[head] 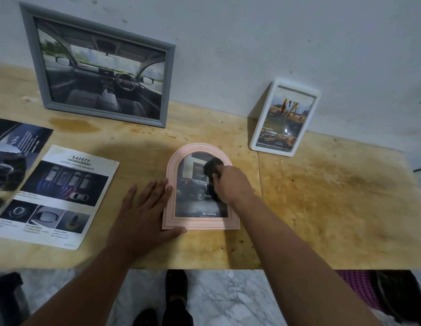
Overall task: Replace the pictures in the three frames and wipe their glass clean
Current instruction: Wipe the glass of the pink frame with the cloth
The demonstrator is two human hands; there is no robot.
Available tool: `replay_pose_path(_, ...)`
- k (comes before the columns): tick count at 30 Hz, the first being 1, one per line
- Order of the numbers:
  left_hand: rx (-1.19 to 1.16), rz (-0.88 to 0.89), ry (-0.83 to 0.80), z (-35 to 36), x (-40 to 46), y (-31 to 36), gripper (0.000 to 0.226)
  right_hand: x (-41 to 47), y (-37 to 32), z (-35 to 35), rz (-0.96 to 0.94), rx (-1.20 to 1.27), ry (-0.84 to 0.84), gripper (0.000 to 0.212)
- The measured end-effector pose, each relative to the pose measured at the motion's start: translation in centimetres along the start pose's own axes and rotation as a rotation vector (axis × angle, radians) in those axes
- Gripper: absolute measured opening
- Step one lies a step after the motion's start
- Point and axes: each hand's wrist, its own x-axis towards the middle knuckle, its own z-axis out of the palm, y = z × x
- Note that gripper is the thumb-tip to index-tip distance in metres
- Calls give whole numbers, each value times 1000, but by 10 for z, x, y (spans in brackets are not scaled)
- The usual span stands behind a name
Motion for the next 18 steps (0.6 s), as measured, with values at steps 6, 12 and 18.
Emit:
replay_pose_path(6,-5,1,-25,1,1,2,108,-55,14,11,2,7,-118,30)
replay_pose_path(12,-1,-19,-40,-3,2,3,110,-40,21,-22,20,177,-277,30)
replay_pose_path(18,-9,-15,-20,-5,1,4,106,-5,12,18,-88,-108,188,41)
